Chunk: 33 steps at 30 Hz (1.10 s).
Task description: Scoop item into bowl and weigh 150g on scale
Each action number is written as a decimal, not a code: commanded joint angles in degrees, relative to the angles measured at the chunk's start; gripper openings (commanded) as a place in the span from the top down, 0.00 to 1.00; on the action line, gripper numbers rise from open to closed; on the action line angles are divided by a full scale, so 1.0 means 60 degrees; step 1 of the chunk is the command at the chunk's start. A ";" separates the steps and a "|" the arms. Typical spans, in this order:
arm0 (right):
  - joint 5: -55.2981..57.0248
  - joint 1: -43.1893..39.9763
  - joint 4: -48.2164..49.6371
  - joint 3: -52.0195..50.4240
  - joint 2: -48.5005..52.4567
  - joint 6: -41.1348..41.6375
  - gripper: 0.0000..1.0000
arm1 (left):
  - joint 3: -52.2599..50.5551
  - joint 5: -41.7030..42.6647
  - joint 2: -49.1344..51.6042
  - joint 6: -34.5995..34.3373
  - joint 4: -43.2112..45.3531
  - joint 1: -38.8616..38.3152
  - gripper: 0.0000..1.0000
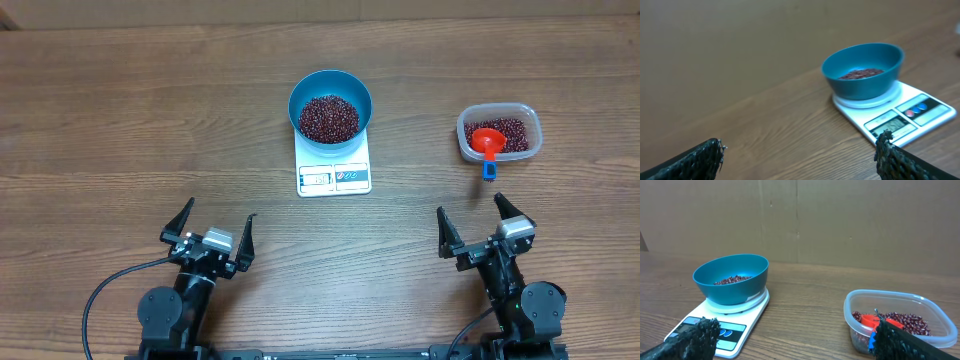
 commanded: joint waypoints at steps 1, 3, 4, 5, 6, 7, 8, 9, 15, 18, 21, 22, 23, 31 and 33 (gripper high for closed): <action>0.0087 0.0051 0.0047 -0.0098 -0.0113 0.0033 0.00 | -0.0375 -0.0827 -0.0324 -0.0579 0.0240 0.0058 0.00; 0.0087 0.0051 0.0047 -0.0098 -0.0113 0.0033 0.00 | -0.0572 -0.0834 -0.0455 -0.0350 0.0288 0.0062 0.00; 0.0087 0.0051 0.0047 -0.0098 -0.0113 0.0033 0.00 | -0.0634 -0.0827 -0.0550 -0.0237 0.0193 0.0058 0.00; 0.0087 0.0051 0.0047 -0.0098 -0.0113 0.0033 0.00 | -0.0627 -0.0831 -0.0634 -0.0131 0.0004 0.0058 0.00; 0.0087 0.0051 0.0047 -0.0098 -0.0113 0.0033 0.00 | -0.0627 -0.0841 -0.0732 -0.0102 -0.0095 0.0058 0.00; 0.0087 0.0051 0.0047 -0.0098 -0.0113 0.0033 0.00 | -0.0627 -0.0834 -0.0787 -0.0095 -0.0084 0.0058 0.00; 0.0087 0.0051 0.0047 -0.0098 -0.0113 0.0033 0.00 | -0.0627 -0.0882 -0.0783 -0.0098 -0.0095 0.0058 0.00; 0.0087 0.0051 0.0044 -0.0098 -0.0113 0.0033 0.00 | -0.0627 -0.0907 -0.0783 -0.0102 -0.0095 0.0058 0.00; 0.0087 0.0051 0.0047 -0.0098 -0.0113 0.0033 0.00 | -0.0627 -0.0892 -0.0780 -0.0135 -0.0080 0.0058 0.00; 0.0087 0.0051 0.0047 -0.0098 -0.0113 0.0033 0.00 | -0.0627 -0.0892 -0.0769 -0.0135 -0.0080 0.0058 0.01; 0.0087 0.0051 0.0047 -0.0098 -0.0113 0.0033 0.00 | -0.0627 -0.0892 -0.0765 -0.0135 -0.0084 0.0058 0.00; 0.0087 0.0051 0.0047 -0.0098 -0.0113 0.0033 0.00 | -0.0627 -0.0892 -0.0765 -0.0135 -0.0080 0.0058 0.00; 0.0087 0.0051 0.0047 -0.0098 -0.0113 0.0033 0.00 | -0.0627 -0.0892 -0.0765 -0.0135 -0.0080 0.0058 0.00; 0.0087 0.0051 0.0047 -0.0098 -0.0113 0.0033 0.00 | -0.0627 -0.0892 -0.0765 -0.0135 -0.0084 0.0058 0.00; 0.0087 0.0051 0.0047 -0.0098 -0.0113 0.0033 0.00 | -0.0627 -0.0892 -0.0765 -0.0135 -0.0084 0.0058 0.00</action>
